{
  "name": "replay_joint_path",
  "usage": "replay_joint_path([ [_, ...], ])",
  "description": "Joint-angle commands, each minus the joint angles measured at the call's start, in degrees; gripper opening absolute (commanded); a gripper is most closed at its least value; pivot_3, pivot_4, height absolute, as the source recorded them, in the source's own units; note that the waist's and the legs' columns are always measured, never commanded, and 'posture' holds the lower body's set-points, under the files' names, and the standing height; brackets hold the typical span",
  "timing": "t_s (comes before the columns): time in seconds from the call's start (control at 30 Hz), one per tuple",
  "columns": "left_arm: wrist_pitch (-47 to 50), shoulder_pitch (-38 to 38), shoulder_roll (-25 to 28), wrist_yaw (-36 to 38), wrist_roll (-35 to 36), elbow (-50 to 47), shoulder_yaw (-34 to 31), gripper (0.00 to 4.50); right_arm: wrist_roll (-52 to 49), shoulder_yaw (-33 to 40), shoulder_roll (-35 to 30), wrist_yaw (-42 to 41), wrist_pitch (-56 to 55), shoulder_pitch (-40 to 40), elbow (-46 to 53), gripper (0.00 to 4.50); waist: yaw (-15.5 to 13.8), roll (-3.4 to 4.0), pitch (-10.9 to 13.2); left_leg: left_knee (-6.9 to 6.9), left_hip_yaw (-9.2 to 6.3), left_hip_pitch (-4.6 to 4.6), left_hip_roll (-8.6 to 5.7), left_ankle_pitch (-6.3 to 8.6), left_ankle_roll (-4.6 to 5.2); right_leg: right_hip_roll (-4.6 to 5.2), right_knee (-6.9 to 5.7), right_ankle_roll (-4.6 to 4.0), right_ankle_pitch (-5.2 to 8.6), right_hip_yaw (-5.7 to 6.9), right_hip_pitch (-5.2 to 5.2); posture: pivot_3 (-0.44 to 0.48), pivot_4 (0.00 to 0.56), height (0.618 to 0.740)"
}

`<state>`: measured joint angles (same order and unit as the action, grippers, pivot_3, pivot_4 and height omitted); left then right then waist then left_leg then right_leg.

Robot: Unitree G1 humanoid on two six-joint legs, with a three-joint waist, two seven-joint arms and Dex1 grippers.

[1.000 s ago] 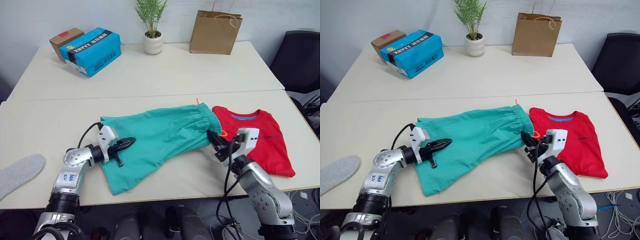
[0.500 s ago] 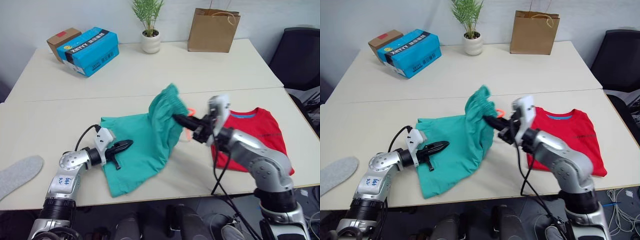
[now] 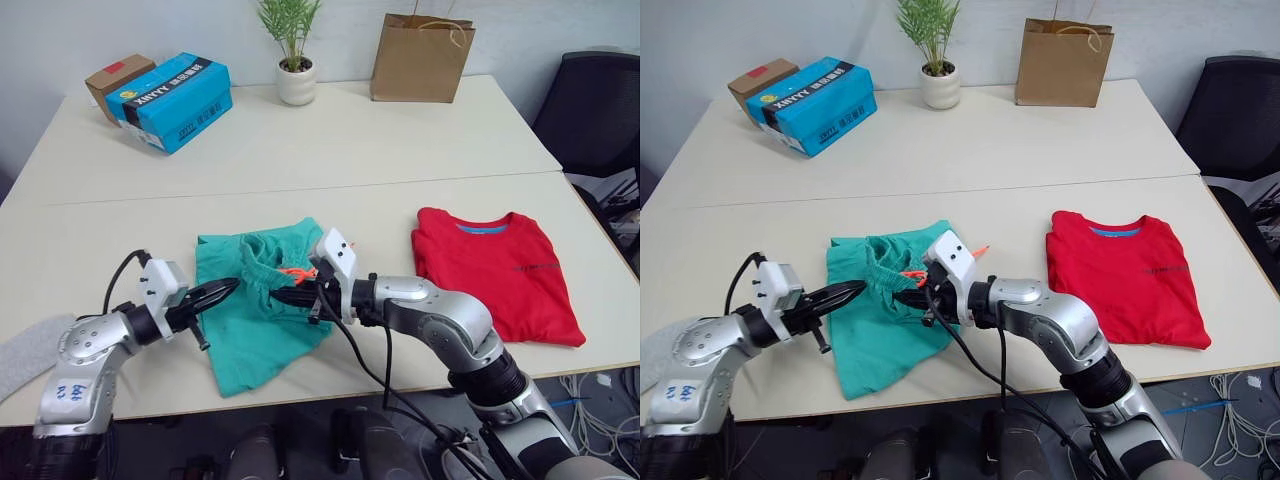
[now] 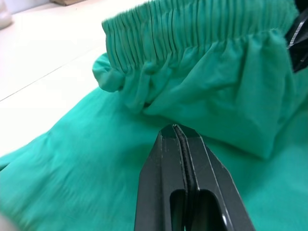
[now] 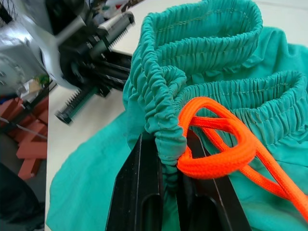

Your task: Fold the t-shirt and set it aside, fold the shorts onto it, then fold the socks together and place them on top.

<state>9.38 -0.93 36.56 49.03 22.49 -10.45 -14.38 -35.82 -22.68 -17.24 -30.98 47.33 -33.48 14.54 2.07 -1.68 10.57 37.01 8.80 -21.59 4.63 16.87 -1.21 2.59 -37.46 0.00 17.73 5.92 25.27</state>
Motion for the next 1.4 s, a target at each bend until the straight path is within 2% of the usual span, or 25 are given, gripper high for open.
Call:
replay_joint_path([
  [0.03, 0.5, -2.5, 0.5, -2.6, -1.9, -1.1, -1.1, 0.00, 3.3, -3.0, 1.2, -2.6, -1.1, -1.7, -0.6, 0.02, 0.1, 0.00, 0.0, -0.01, 0.02, 0.01, 0.00, 0.00, 0.00, 0.01, 0.00, -0.02, -0.01, 0.00, 0.00, 0.000, 0.150, 0.740],
  [0.27, -3.3, -5.9, -1.2, -3.8, -6.6, 2.3, 3.1, 0.00, 6.8, -3.9, 5.9, -6.2, -3.5, -4.9, -4.0, 0.02, 0.5, 0.00, 0.0, -0.06, 0.02, 0.00, 0.01, -0.01, -0.01, 0.00, -0.04, -0.03, -0.02, 0.00, 0.07, 0.000, 0.150, 0.740],
  [0.7, -1.6, -7.1, -4.4, -7.8, -2.5, 2.7, -1.9, 0.00, 9.9, -3.5, 16.1, -4.8, -1.5, -10.6, -10.4, 0.02, 1.3, -0.03, 0.0, -0.08, 0.02, 0.00, 0.02, -0.03, -0.05, 0.05, -0.14, -0.10, -0.02, 0.04, 0.12, 0.000, 0.150, 0.740],
  [0.87, -2.8, -10.0, -6.3, -7.5, 0.9, 1.4, -5.3, 0.00, 13.5, -6.5, 16.4, -7.2, -3.0, -9.8, -15.1, 0.02, 1.3, -0.05, 0.0, -0.06, 0.05, 0.00, 0.02, -0.02, -0.04, 0.07, -0.13, -0.10, -0.02, 0.02, 0.12, 0.000, 0.150, 0.740],
  [1.0, -2.9, -10.6, -6.4, -6.7, 3.0, 1.1, -7.0, 0.00, 13.1, -5.6, 15.9, -11.6, -5.6, -8.8, -15.8, 1.38, 1.3, -0.05, 0.0, -0.06, 0.05, 0.00, 0.02, -0.02, -0.04, 0.07, -0.13, -0.11, -0.01, 0.03, 0.12, 0.000, 0.150, 0.740],
  [1.1, -0.8, -10.5, -6.2, -6.6, 6.4, 0.4, -9.4, 0.00, 6.6, -2.0, 14.6, -20.2, -3.7, -8.9, -13.2, 2.37, 1.3, -0.07, 0.0, -0.05, 0.05, -0.03, 0.02, -0.02, -0.04, 0.07, -0.13, -0.11, -0.01, 0.03, 0.12, 0.000, 0.150, 0.740],
  [1.17, 3.7, -11.0, -5.6, -5.9, 12.6, -1.1, -12.4, 0.00, 2.7, -0.6, 12.5, -26.7, -1.5, -10.3, -12.4, 3.06, 1.3, -0.06, 0.0, -0.06, 0.03, -0.02, 0.02, -0.02, -0.04, 0.07, -0.12, -0.11, -0.02, 0.04, 0.12, 0.000, 0.150, 0.740],
  [1.3, 6.9, -11.9, -3.7, -6.3, 17.7, -1.5, -19.2, 0.00, -3.5, 2.8, 6.9, -35.4, 4.1, -13.5, -12.6, 3.06, 1.3, -0.08, 0.0, -0.04, 0.02, -0.01, 0.02, -0.02, -0.03, 0.07, -0.13, -0.11, -0.02, 0.05, 0.11, 0.000, 0.150, 0.740],
  [1.4, 8.6, -13.0, -1.5, -6.1, 19.3, -1.6, -23.2, 0.00, -4.5, 7.4, 4.5, -35.3, 3.2, -13.4, -13.7, 3.06, 1.2, -0.08, 0.0, -0.04, 0.00, -0.01, 0.02, -0.02, -0.03, 0.07, -0.12, -0.11, -0.01, 0.07, 0.11, 0.000, 0.150, 0.740],
])
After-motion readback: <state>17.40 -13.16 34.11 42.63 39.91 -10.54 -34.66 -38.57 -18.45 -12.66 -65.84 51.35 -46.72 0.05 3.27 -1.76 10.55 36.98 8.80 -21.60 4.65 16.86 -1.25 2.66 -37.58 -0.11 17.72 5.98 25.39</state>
